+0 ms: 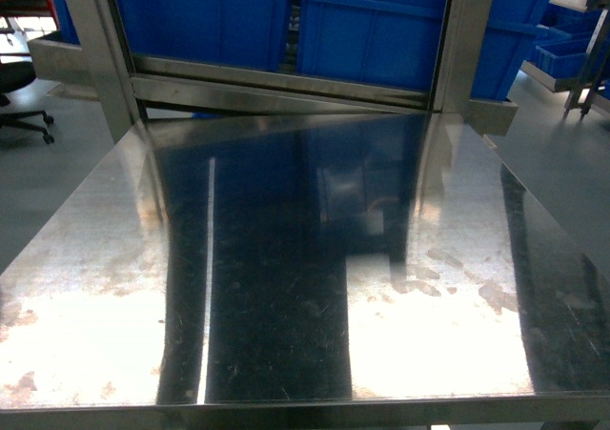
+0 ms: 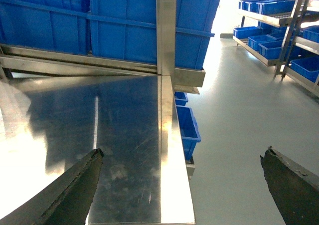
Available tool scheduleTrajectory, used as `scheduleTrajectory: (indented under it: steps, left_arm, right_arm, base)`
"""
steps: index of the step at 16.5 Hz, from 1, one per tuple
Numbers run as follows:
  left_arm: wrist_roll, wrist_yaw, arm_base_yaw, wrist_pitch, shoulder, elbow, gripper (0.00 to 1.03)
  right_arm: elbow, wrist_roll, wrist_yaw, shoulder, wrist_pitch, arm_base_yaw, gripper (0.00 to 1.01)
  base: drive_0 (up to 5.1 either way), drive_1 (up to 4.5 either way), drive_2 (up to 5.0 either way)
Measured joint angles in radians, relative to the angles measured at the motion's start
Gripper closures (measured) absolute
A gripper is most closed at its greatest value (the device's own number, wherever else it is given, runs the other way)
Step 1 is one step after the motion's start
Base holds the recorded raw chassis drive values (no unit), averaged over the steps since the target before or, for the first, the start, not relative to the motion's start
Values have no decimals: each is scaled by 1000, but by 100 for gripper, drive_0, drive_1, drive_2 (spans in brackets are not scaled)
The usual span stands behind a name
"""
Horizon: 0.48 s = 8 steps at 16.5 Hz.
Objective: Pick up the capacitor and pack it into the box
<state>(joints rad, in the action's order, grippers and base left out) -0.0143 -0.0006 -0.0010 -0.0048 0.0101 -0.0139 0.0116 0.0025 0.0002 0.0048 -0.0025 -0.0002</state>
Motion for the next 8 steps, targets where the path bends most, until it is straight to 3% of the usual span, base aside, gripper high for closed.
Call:
scheduleTrajectory:
  steps: [8]
  left_arm:
    - [0, 0, 0, -1, 0, 0, 60]
  right_arm:
    - [0, 0, 0, 0, -3, 0, 3]
  base:
    - [0, 0, 0]
